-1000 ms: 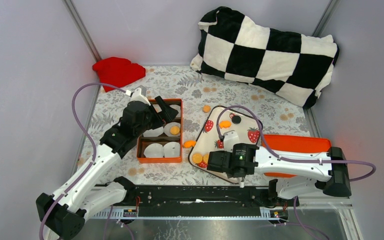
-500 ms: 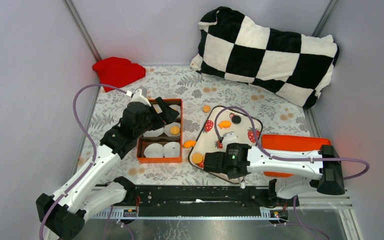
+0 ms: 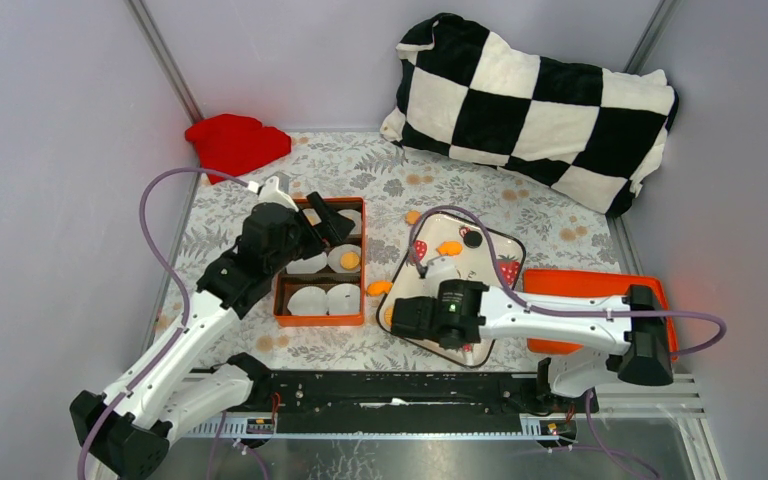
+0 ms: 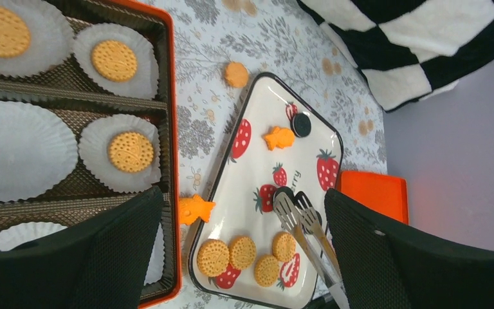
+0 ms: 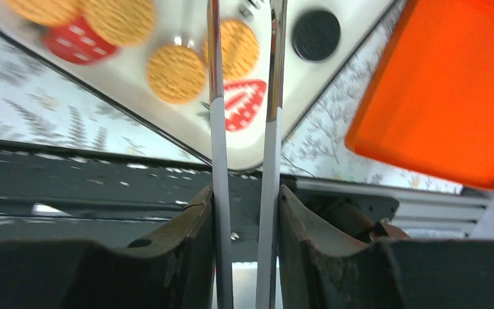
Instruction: Pack the cookies
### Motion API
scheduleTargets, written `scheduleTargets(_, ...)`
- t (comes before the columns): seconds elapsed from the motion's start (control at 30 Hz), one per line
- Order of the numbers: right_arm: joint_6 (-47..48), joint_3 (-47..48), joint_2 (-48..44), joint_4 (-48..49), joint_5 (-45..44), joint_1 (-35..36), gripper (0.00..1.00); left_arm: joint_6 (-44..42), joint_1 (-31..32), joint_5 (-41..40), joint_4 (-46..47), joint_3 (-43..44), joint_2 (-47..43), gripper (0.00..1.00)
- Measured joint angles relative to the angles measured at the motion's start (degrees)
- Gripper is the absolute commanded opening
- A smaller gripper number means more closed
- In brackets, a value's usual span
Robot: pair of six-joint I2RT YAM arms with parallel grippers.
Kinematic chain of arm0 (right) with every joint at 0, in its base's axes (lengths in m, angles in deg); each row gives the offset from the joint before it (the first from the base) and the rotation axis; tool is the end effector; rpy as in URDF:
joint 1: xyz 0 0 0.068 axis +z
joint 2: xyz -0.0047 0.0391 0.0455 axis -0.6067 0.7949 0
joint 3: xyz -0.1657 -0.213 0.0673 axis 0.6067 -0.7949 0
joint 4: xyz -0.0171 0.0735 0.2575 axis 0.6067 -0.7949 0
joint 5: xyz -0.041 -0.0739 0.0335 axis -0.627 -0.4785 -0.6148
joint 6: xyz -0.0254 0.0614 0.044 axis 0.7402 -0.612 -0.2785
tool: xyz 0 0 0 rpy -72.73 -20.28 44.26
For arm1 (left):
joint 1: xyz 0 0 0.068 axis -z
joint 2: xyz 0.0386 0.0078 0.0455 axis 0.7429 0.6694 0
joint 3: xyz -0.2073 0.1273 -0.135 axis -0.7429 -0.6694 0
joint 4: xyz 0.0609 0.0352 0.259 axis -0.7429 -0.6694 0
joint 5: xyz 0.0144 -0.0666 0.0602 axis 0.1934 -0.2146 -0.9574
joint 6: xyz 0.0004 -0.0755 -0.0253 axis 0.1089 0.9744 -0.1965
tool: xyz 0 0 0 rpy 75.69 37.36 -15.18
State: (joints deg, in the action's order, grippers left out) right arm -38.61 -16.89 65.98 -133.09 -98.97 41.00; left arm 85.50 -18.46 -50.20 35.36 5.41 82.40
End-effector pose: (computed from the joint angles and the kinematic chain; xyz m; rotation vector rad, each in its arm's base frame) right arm 0.0814 0.2274 0.2468 -0.4717 2.5987 -0.2218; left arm 0.2109 -0.1152 0.3112 -0.3390 2.0659 -0.7773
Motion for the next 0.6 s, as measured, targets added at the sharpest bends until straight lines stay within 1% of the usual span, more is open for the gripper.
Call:
scheduleTargets(0.07,1.5,4.3,2.4,0.5,-1.4,0.0,0.13,0.0,-0.6,-1.0,-1.1,1.1,0.0,0.99)
scheduleTargets(0.17,4.7,11.1,5.7,2.2,-3.3,0.0,0.13,0.0,-4.2,-1.4,-2.3,3.2,0.0,0.99)
scheduleTargets(0.27,8.7,17.6,8.7,4.9,-4.8,0.0,0.13,0.3,-11.3,-0.6,-3.5,4.9,0.1,0.99)
scheduleTargets(0.43,17.0,24.0,12.6,11.7,-4.5,0.0,0.14,0.8,-24.3,0.7,-6.3,9.3,1.3,0.99)
scheduleTargets(0.53,22.0,28.3,16.5,15.7,-2.3,0.0,0.14,1.2,-29.1,3.1,-6.2,11.0,2.8,0.99)
scheduleTargets(0.6,25.3,31.9,20.7,18.5,-0.9,0.0,0.14,1.5,-30.9,4.8,-6.2,11.2,3.9,0.99)
